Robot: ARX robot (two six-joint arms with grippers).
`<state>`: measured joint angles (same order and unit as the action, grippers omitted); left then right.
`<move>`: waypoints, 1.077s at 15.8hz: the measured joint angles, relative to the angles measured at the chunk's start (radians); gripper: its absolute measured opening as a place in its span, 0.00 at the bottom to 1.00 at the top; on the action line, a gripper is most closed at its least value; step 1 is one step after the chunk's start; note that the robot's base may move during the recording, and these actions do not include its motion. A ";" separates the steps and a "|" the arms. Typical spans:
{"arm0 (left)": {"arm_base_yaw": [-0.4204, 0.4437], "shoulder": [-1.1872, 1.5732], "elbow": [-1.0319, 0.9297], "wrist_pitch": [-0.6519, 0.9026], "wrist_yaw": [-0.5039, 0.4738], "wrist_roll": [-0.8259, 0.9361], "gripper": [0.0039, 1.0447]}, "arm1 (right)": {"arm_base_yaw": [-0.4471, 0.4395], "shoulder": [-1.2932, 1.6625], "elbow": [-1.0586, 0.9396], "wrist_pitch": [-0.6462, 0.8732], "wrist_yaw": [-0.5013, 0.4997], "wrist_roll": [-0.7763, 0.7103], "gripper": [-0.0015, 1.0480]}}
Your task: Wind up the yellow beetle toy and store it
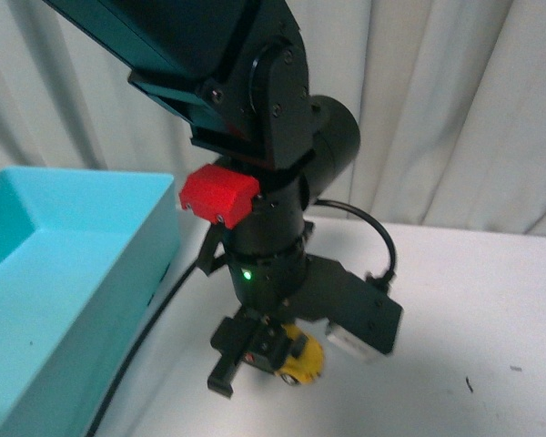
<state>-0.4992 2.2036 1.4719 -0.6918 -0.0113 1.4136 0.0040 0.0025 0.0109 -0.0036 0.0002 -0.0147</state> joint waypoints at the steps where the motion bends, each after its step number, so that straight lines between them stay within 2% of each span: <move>1: -0.031 -0.111 0.096 -0.114 0.165 -0.002 0.39 | 0.000 0.000 0.000 0.000 0.000 0.000 0.94; 2: 0.010 -0.247 0.230 -0.170 0.275 -0.133 0.39 | 0.000 0.000 0.000 0.000 0.000 0.000 0.94; 5: 0.097 -0.283 0.293 -0.127 0.282 -0.284 0.39 | 0.000 0.000 0.000 0.000 0.000 0.000 0.94; 8: 0.293 -0.284 0.360 -0.103 0.137 -0.608 0.39 | 0.000 0.000 0.000 0.000 0.000 0.000 0.94; 12: 0.469 -0.266 0.311 -0.134 0.006 -0.872 0.39 | 0.000 0.000 0.000 0.000 0.000 0.000 0.94; 13: 0.495 -0.254 0.267 -0.147 -0.034 -0.940 0.39 | 0.000 0.000 0.000 0.000 0.000 0.000 0.94; 17: 0.539 -0.252 0.114 -0.105 -0.105 -1.012 0.39 | 0.000 0.000 0.000 0.000 0.000 0.000 0.94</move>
<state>0.0395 1.9518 1.5860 -0.7963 -0.1158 0.4011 0.0040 0.0025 0.0109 -0.0040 0.0006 -0.0147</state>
